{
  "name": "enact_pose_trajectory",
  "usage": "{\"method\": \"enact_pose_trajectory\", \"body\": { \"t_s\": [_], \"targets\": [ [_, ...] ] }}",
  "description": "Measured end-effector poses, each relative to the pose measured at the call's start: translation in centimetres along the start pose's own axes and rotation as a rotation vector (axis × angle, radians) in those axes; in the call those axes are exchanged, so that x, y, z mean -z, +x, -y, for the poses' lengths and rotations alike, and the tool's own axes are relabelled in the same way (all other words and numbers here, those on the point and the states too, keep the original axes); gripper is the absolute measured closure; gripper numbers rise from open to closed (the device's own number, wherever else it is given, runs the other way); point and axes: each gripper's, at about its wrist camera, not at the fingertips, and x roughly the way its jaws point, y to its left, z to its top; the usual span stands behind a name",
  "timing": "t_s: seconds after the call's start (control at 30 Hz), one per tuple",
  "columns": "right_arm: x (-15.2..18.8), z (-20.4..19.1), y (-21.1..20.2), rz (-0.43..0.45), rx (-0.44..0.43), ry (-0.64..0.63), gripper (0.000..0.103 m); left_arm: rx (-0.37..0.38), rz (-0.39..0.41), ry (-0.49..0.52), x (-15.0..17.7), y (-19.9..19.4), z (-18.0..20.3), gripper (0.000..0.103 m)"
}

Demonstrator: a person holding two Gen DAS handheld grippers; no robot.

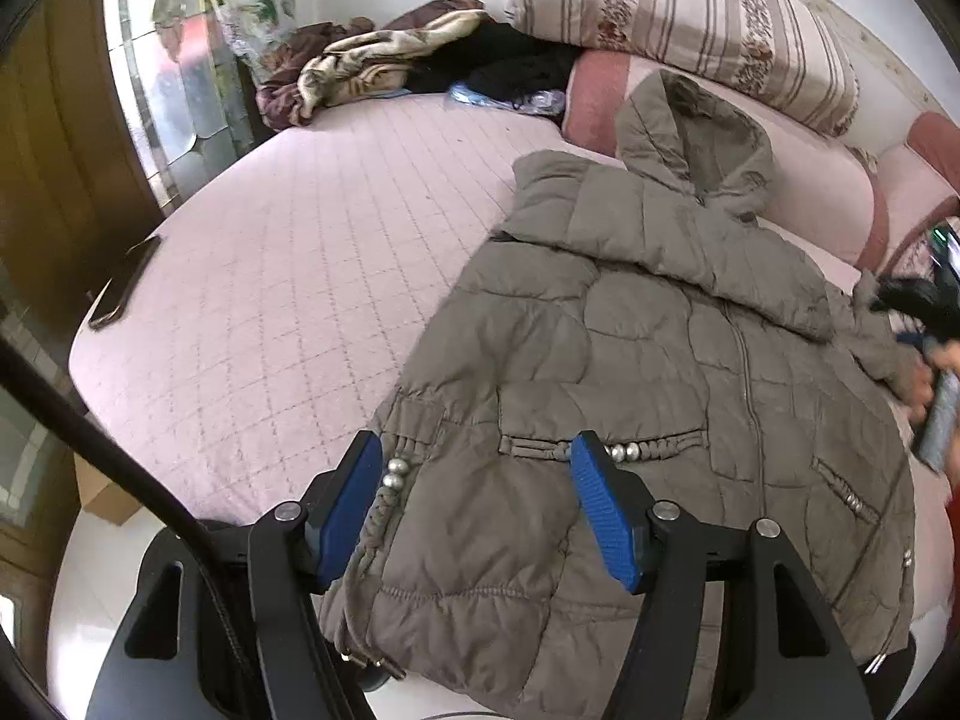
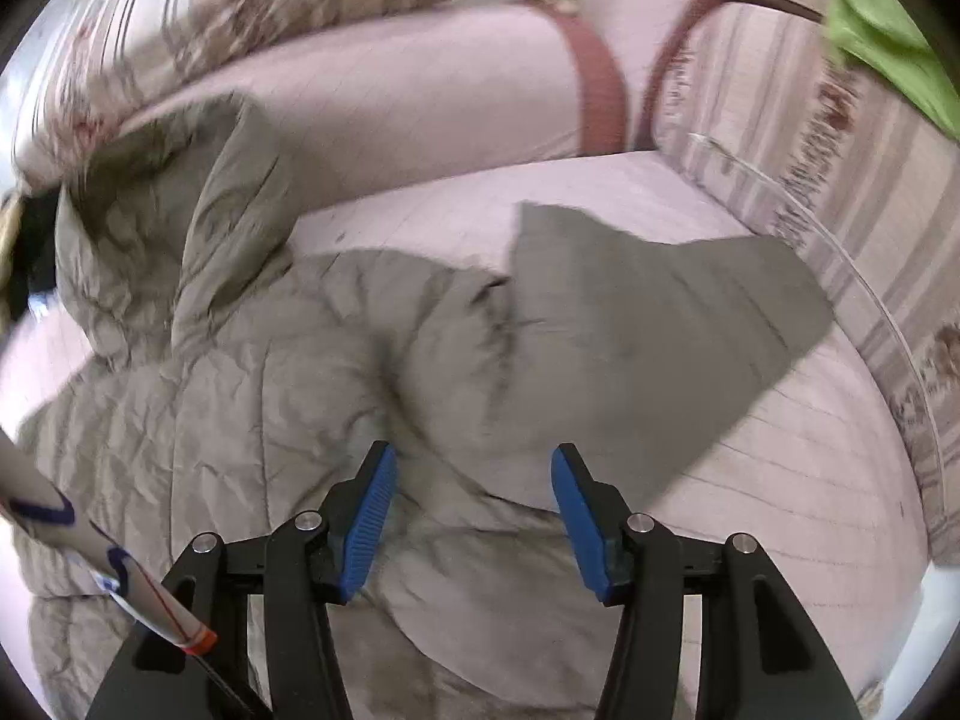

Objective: Fold large clothes

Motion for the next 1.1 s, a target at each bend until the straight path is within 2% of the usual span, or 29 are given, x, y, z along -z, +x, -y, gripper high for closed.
{"method": "enact_pose_trajectory", "body": {
  "t_s": [0.1, 0.23, 0.33, 0.5, 0.77, 0.97, 1.1],
  "targets": [
    [0.1, 3.8, -0.8, 0.009, 0.016, 0.049, 0.034, 0.002, -0.003, 0.010, 0.3, -0.5, 0.3, 0.035],
    [0.5, 10.7, -1.2, 0.007, 0.083, 0.141, 0.034, 0.030, -0.016, 0.025, 0.7, -0.9, 0.8, 0.035],
    [1.2, 17.4, -1.3, -0.014, 0.079, 0.288, 0.034, 0.047, -0.026, 0.033, 0.9, -1.1, 1.3, 0.033],
    [2.3, 24.4, -0.4, -0.028, 0.056, 0.392, 0.034, 0.080, -0.096, 0.052, 0.7, -0.2, 3.4, 0.033],
    [1.4, 29.0, 4.7, -0.048, -0.107, 0.598, 0.034, 0.069, -0.086, 0.146, -0.4, -0.1, 7.6, 0.033],
    [-1.6, 30.9, 9.6, -0.046, -0.128, 0.672, 0.034, 0.031, -0.077, 0.224, -1.1, 1.3, 10.3, 0.033],
    [-4.5, 31.2, 11.7, -0.022, -0.098, 0.658, 0.032, 0.016, -0.098, 0.235, -1.4, 2.9, 11.4, 0.033]
  ]
}}
